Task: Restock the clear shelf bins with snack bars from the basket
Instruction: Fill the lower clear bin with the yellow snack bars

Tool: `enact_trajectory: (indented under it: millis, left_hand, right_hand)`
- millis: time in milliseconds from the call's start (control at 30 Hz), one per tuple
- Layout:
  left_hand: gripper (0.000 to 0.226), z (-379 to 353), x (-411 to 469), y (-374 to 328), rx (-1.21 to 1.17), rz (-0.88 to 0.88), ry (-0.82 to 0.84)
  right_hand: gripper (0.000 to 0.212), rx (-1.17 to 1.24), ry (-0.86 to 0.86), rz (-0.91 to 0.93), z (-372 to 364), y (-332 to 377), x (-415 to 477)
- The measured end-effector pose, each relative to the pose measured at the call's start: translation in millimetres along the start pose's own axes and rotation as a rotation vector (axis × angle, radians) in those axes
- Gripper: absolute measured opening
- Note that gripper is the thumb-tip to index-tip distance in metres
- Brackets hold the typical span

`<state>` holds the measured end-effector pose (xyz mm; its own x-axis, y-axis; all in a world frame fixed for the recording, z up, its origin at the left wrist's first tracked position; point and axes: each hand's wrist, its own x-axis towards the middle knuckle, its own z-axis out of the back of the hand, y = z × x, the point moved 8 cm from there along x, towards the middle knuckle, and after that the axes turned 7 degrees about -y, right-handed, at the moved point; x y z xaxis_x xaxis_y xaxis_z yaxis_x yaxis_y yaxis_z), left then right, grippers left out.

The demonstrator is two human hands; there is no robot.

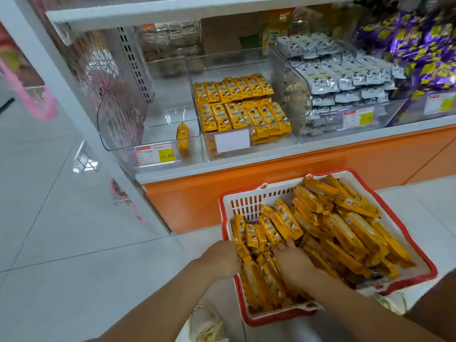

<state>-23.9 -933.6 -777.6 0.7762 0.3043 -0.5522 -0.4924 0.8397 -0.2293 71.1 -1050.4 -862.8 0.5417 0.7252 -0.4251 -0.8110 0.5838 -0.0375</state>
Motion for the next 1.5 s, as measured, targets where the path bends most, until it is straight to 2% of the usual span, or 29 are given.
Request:
enact_trajectory:
  millis: [67, 233, 367, 500, 567, 667, 733, 800, 833, 933, 967, 1033, 1100, 1267, 1333, 1433, 1500]
  left_hand:
    - [0.039, -1, 0, 2, -0.009, 0.004, 0.0]
    - [0.038, -1, 0, 5, -0.04, 0.006, -0.001]
    - [0.036, -3, 4, 8, -0.032, 0.033, 0.03]
    - [0.035, 3, 4, 6, 0.029, 0.012, 0.113]
    - [0.037, 11, 5, 7, 0.029, -0.005, 0.114]
    - [0.042, 23, 6, 5, -0.023, -0.029, 0.094]
    - [0.036, 29, 6, -1, -0.078, -0.052, 0.096]
    - [0.023, 37, 7, -9, -0.182, -0.077, 0.095]
    - [0.024, 41, 8, -12, -0.247, -0.086, 0.084]
    - [0.059, 64, 1, -33, -0.493, -0.113, 0.026]
    - [0.056, 74, -2, -43, -0.589, -0.145, 0.005]
    - [0.036, 98, -7, -61, -0.757, -0.216, -0.069]
    - [0.023, 122, -13, -69, -0.926, -0.232, -0.16]
    - [0.025, 170, -27, -80, -1.125, -0.291, -0.341]
    - [0.035, 176, -26, -80, -1.214, -0.283, -0.338]
    - [0.049, 178, -19, -75, -1.507, -0.236, -0.241]
    - [0.047, 179, -16, -71, -1.689, -0.23, -0.15]
  right_hand:
    - [0.051, -0.044, 0.01, -0.033, -3, -1, 0]
    - [0.048, 0.037, 0.095, -0.032, 1, -2, 0]
    - [0.033, 0.144, 0.243, 0.063, 11, 2, 0]
    - [0.047, 0.117, 0.341, 0.137, 28, -4, 4]
    - [0.047, 0.13, 0.377, 0.158, 29, -9, 4]
    - [0.043, 0.256, 0.431, 0.172, 35, -17, 1]
    - [0.042, 0.352, 0.428, 0.183, 52, -27, 3]
    - [0.041, 0.467, 0.398, 0.217, 80, -37, 8]
    - [0.04, 0.531, 0.368, 0.237, 99, -41, 10]
    - [0.035, 0.729, 0.255, 0.298, 166, -48, 6]
    - [0.035, 0.79, 0.218, 0.325, 189, -48, 2]
    - [0.037, 0.849, 0.15, 0.413, 235, -45, -9]
    - [0.04, 0.81, 0.071, 0.5, 276, -44, -23]
    - [0.047, 0.796, -0.056, 0.566, 336, -55, -47]
    - [0.053, 0.871, -0.092, 0.568, 349, -63, -46]
    - [0.052, 1.037, -0.113, 0.55, 361, -82, -38]
    - [0.052, 1.126, -0.11, 0.523, 366, -96, -33]
